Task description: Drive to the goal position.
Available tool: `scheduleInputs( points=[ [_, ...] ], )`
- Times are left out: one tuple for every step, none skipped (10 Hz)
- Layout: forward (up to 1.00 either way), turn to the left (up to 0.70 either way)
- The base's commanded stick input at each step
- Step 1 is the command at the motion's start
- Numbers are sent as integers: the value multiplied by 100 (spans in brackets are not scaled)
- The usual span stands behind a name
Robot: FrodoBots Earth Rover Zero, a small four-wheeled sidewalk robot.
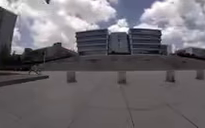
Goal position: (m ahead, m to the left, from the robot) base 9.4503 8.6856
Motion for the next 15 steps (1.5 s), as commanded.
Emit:
scheduleInputs(
  points=[
    [70, 0],
    [70, 0],
    [70, 0],
    [70, 35],
    [70, 32],
    [70, 2],
    [70, 0],
    [70, 12],
    [70, 3],
    [70, 0],
    [70, 0],
    [70, 0],
    [70, 0],
    [70, 0],
    [70, 0]
  ],
)
